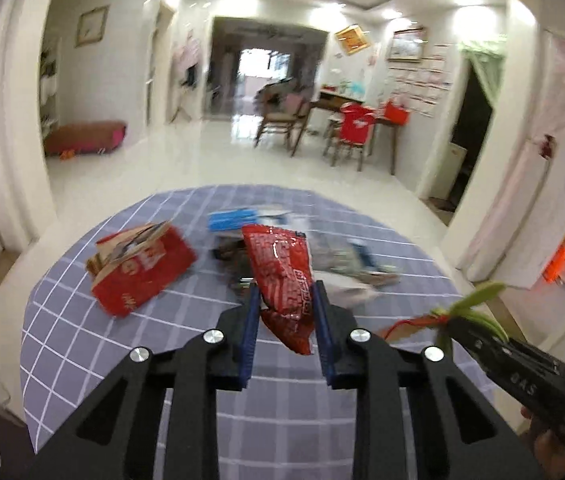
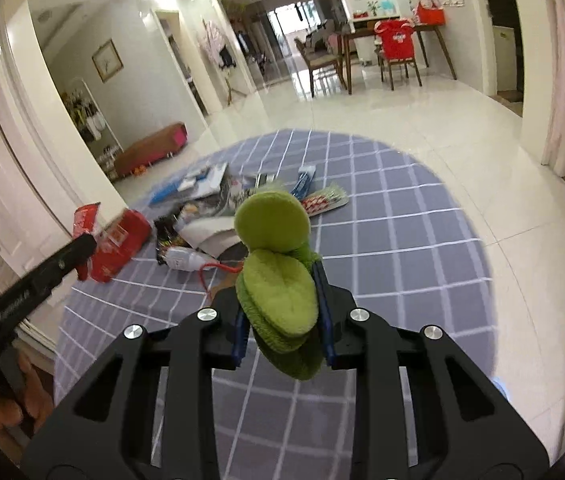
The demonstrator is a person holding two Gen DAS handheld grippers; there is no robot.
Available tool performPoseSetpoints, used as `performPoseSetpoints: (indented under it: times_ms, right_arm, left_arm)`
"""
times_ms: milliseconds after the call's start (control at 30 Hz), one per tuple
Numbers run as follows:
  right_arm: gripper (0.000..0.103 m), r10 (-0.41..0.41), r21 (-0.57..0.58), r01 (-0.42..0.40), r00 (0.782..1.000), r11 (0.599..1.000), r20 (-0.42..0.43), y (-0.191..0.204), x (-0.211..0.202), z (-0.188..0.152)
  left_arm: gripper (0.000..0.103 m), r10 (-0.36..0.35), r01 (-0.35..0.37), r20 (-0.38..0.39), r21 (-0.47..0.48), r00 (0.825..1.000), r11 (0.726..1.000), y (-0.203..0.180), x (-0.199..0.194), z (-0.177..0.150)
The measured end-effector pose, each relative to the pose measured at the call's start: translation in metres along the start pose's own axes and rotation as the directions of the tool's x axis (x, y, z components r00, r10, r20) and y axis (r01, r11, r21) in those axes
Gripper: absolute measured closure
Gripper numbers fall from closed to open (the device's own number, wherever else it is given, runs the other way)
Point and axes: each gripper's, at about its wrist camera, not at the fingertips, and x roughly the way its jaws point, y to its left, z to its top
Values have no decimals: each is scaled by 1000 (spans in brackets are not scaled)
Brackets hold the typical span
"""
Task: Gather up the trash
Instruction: 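Drop the green leaves into the bucket with the right gripper while the left drops the red wrapper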
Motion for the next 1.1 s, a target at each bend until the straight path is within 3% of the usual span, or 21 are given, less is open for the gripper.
performPoseSetpoints:
  times_ms: [167, 333, 433, 600, 667, 833, 933, 1100]
  right_arm:
    - [75, -25, 48, 21, 996, 999, 88, -32, -63, -6]
    - [75, -116, 115, 100, 984, 988, 136, -81, -120, -27]
    - [75, -198, 156, 176, 971, 972, 134, -113, -148, -43]
    - [73, -298, 231, 271, 951, 934, 88, -163, -170, -71]
    - [73, -321, 245, 295, 944, 923, 72, -176, -174, -78]
    - [72, -350, 270, 328, 936, 905, 34, -203, -166, -95]
    - [36, -347, 292, 325, 938, 899, 24, -218, -154, -105]
    - [36, -350, 332, 336, 937, 881, -16, -238, -149, -120]
  left_arm:
    - [78, -100, 100, -13, 70, 995, 992, -59, -18, -13]
    - [78, -226, 235, -78, 135, 971, 963, -123, -23, -39]
    - [78, -291, 311, -128, 180, 948, 933, -163, -21, -60]
    - [78, -389, 437, -226, 227, 893, 870, -225, -9, -96]
    - [78, -401, 464, -264, 250, 877, 850, -247, -1, -111]
    - [78, -390, 488, -345, 271, 854, 829, -278, 28, -140]
    - [78, -360, 475, -376, 278, 854, 835, -289, 43, -153]
    - [78, -344, 473, -407, 274, 846, 838, -291, 56, -161]
